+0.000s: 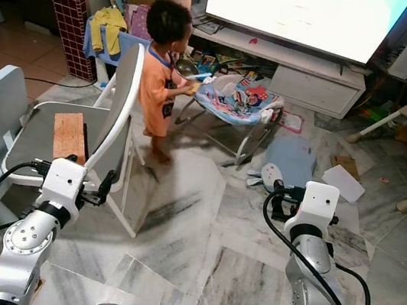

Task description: Restocking fridge

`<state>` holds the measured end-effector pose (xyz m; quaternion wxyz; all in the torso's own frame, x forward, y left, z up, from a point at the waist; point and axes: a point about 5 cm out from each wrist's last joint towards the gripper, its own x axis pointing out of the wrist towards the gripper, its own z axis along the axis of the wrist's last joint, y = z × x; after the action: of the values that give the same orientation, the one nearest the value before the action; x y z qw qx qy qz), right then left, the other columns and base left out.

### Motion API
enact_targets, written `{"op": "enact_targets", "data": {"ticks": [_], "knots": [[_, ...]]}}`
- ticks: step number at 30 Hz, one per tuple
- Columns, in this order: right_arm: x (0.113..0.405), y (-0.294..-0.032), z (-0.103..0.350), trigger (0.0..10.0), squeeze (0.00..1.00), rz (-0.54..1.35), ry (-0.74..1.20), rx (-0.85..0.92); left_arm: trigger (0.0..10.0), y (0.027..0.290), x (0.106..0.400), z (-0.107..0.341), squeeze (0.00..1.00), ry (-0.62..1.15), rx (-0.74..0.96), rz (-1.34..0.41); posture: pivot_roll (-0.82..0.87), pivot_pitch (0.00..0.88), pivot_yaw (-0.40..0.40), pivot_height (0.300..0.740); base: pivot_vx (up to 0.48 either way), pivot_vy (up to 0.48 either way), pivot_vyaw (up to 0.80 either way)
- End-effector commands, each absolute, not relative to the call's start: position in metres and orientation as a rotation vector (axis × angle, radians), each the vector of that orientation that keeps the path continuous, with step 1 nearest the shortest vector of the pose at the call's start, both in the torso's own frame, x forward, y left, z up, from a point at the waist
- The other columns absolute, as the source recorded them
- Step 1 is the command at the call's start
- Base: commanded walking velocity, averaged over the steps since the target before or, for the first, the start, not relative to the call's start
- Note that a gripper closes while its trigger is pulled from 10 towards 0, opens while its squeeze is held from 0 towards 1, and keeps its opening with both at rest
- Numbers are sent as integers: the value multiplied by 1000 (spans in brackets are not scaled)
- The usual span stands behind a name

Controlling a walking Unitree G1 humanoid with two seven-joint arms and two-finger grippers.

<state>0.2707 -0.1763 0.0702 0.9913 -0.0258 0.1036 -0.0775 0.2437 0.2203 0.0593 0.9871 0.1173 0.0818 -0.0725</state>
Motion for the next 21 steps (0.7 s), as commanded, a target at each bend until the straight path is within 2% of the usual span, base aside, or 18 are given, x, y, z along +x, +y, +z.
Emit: {"op": "enact_targets", "data": {"ticks": [1,9,11,12,18,21], "knots": [[320,-142,138,10000,0,58,-9,37,10000,211,279,101,0,0,30,22,158,0,-65,740,0,0,0],[317,-138,133,10000,0,82,1,12,10000,212,277,100,0,-1,53,29,152,0,-50,740,0,0,0],[297,-137,121,10000,0,147,-18,-35,10000,188,233,109,0,-51,128,28,193,0,-53,740,0,0,0],[296,-139,121,10000,0,136,-23,-34,10000,186,228,111,0,-60,139,25,193,0,-47,740,0,0,0],[294,-148,119,10000,0,96,-24,-37,10000,187,226,113,0,-59,180,17,190,0,-29,740,0,0,0],[289,-154,110,10000,0,64,1,-32,10000,190,224,113,0,-43,213,50,196,0,6,740,0,0,0]]}}
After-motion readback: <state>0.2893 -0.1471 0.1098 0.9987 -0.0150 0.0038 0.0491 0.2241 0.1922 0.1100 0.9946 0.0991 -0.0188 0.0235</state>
